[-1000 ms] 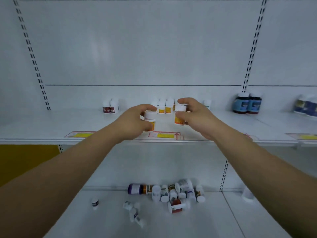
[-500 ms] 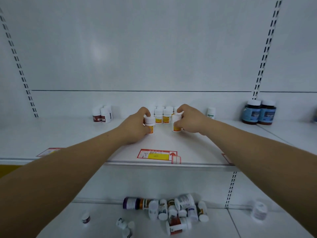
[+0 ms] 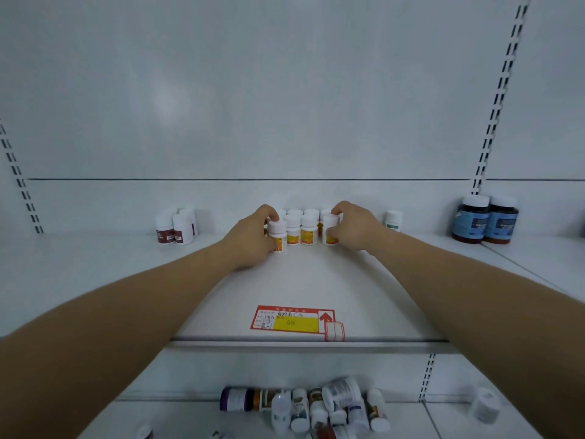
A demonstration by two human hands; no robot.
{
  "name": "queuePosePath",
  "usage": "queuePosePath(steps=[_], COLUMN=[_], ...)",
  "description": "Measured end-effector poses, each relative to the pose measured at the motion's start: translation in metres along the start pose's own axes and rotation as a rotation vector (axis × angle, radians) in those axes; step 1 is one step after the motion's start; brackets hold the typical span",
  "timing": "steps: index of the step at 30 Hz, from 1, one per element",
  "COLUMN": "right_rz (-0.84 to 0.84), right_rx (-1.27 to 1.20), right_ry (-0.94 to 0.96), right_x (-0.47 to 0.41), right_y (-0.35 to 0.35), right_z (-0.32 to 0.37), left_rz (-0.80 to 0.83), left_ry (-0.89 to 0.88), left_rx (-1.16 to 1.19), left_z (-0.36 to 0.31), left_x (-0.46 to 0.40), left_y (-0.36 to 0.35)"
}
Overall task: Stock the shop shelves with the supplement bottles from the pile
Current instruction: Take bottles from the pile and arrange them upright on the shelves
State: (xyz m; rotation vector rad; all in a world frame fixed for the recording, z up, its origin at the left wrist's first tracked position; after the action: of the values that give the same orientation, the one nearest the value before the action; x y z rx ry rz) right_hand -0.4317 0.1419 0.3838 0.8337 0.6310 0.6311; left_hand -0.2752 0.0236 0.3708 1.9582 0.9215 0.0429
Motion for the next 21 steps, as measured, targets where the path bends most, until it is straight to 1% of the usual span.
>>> queuePosePath(steps=[9,17,21], right_rz=[0.017,0.036,0.079], right_rx=[-0.036,-0.070,-0.108], right_ry=[0.021,0.003,0.057], right_x=[-0.007,-0.001,0.011], right_y=[-0.009,-0.007,-0.012], right_z=[0.003,0.008,0.024], left_rz=[-0.050,-0.072,-0.094], left_ry=[-0.010,-0.013,-0.022], left_rx=[0.051,0.031,0.020], left_z=[0.005,0.003,0.003], left_x=[-0.002,0.001,0.002], left_y=[-0.003,-0.002,0.001])
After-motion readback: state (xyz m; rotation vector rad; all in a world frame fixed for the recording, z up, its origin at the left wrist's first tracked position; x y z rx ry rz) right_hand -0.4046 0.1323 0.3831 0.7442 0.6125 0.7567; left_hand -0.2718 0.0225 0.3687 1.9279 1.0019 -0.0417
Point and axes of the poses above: each hand's wrist, its own x-axis away from the middle knuckle, its own y-axis out of the back of the hand, z = x × y, the point moved 6 cm from there along -x, towards the middle knuckle, and after that the axes turned 3 degrees about -z, right-handed, at the moved point
